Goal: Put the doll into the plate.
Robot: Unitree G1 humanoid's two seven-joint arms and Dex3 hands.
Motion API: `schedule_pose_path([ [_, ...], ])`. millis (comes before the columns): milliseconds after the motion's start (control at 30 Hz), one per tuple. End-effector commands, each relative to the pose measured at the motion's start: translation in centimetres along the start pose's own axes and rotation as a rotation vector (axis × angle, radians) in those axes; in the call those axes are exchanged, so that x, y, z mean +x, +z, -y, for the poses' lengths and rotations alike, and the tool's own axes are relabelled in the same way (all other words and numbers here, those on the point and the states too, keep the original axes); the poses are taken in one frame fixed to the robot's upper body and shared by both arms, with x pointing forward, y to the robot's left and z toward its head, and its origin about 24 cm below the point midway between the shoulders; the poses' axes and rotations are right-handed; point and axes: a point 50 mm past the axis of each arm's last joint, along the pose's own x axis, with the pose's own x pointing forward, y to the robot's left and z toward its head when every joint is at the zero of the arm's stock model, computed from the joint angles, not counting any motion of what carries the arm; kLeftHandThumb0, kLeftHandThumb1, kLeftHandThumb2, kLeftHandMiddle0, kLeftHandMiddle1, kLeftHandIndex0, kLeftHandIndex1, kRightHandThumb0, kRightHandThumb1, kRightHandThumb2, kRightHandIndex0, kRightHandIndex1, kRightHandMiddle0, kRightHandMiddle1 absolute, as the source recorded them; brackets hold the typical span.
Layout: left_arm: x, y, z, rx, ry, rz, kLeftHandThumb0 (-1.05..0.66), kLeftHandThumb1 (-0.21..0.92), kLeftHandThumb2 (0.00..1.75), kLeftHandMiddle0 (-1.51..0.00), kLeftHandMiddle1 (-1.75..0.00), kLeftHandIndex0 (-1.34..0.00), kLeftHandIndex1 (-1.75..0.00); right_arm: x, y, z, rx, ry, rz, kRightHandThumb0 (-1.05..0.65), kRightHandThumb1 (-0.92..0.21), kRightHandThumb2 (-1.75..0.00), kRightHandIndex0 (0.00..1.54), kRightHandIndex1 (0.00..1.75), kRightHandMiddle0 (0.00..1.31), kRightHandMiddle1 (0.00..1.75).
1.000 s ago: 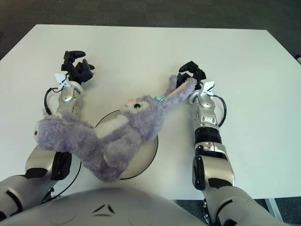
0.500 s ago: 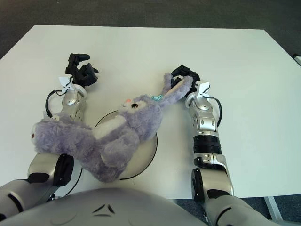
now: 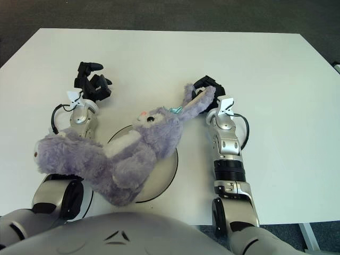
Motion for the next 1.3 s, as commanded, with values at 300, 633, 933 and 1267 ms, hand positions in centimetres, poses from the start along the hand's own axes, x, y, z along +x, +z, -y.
schedule_pose_path([
  [300,-0.4,0.3,-0.4,0.004,0.008,-0.004,-0.01,0.40,1.21,-0.59,-1.66,-0.33,-1.75,-1.3,-0.2,0.2,0.077,-0.064,0.094,-0.45,-0.40,-1.21,1.21,1.75,0.55,1.75],
  [633,-0.5,0.4,-0.5,0.007,0.003,-0.015,-0.01,0.37,1.25,-0.61,-1.69,-0.33,-1.75,-1.7,-0.6,0.3,0.204,-0.085,0.020,-0.44,-0.46,-1.14,1.13,1.75,0.50,1.75],
  [933,-0.5,0.5,-0.5,-0.014,-0.001,-0.035,-0.01,0.35,1.30,-0.61,-1.74,-0.33,-1.75,-1.8,-1.1,0.8,0.258,-0.106,-0.098,-0.43,-0.49,-1.10,1.05,1.75,0.48,1.75],
  [1267,-0.5,0.4,-0.6,-0.023,-0.014,-0.052,-0.01,0.34,1.31,-0.62,-1.74,-0.34,-1.75,-1.7,-1.7,1.1,0.213,-0.180,-0.164,-0.45,-0.45,-1.16,1.06,1.75,0.52,1.75],
])
